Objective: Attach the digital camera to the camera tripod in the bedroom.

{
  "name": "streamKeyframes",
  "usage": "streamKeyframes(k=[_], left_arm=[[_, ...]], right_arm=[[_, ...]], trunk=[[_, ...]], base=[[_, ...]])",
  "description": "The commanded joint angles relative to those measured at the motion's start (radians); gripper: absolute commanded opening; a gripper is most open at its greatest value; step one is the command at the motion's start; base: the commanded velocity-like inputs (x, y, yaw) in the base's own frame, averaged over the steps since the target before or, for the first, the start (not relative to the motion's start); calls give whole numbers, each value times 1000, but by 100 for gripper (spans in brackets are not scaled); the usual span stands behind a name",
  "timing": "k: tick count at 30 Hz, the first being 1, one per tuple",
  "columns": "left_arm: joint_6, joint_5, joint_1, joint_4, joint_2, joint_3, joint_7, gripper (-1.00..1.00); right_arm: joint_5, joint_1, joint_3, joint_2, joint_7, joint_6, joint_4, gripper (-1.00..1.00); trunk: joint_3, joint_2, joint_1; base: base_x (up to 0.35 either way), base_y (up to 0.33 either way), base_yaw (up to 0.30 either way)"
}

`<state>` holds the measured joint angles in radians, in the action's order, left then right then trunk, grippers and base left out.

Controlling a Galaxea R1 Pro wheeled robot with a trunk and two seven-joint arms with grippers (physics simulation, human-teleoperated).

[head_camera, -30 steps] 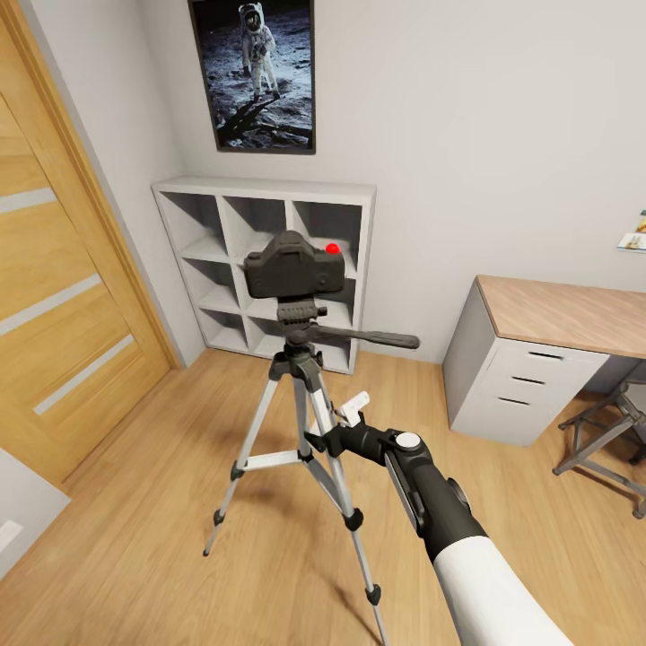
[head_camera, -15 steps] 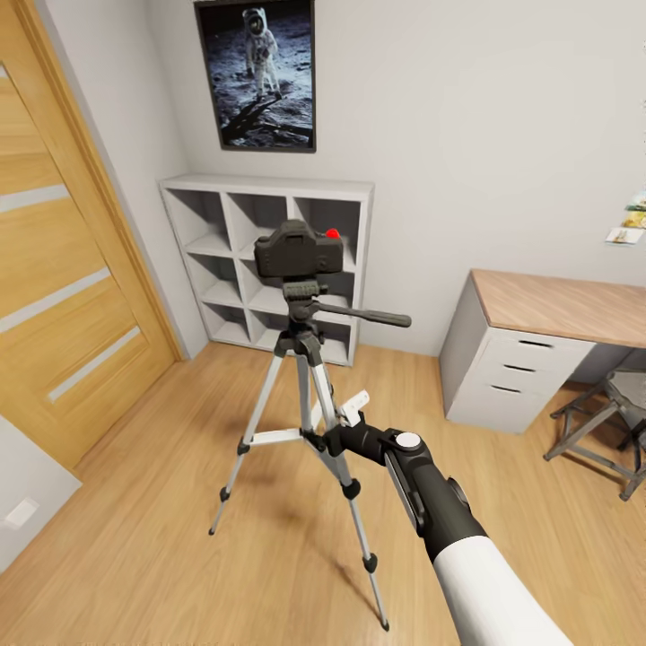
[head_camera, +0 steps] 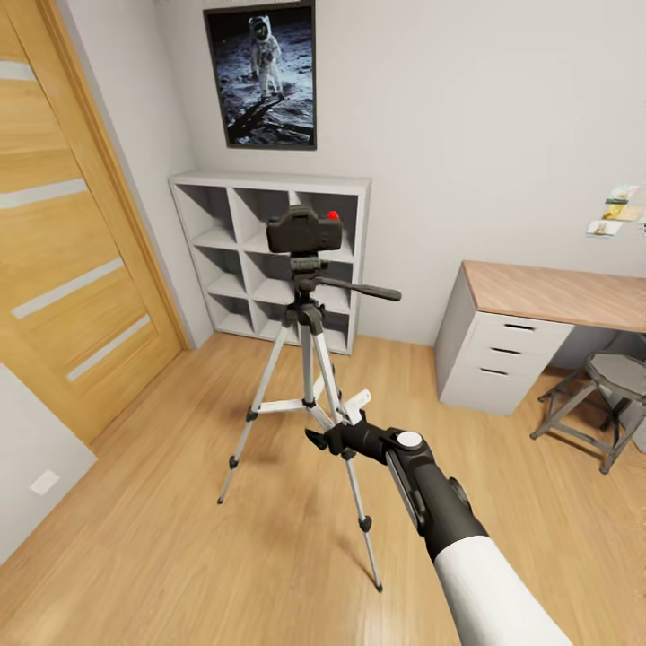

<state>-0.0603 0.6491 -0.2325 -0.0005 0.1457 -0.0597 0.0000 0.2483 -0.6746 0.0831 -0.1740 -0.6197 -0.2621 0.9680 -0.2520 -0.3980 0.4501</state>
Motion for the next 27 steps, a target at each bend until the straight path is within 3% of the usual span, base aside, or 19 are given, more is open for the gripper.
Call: streamKeyframes(k=[1, 11, 14, 17, 27], left_arm=[[-3, 6, -1, 0, 0, -6, 0, 100], [-3, 6, -1, 0, 0, -6, 0, 100], [-3, 6, -1, 0, 0, -6, 0, 100], [-1, 3, -2, -9, 2, -10, 0, 100], [1, 3, -2, -9, 1, -11, -1, 100]], right_arm=[[6, -1, -5, 0, -4, -4, 2, 100], [4, -1, -82, 0, 7, 2, 12, 100], [4, -1, -87, 0, 7, 3, 14, 100], [11, 7, -71, 0, -10, 19, 31, 100], [12, 10, -72, 0, -15, 14, 87, 100]], trunk=[[-2, -2, 0], [-2, -2, 0], [-2, -2, 0], [-2, -2, 0], [-2, -2, 0]], base=[[-345, 0, 0], [-345, 0, 0], [-345, 0, 0], [0, 0, 0], [0, 0, 0]])
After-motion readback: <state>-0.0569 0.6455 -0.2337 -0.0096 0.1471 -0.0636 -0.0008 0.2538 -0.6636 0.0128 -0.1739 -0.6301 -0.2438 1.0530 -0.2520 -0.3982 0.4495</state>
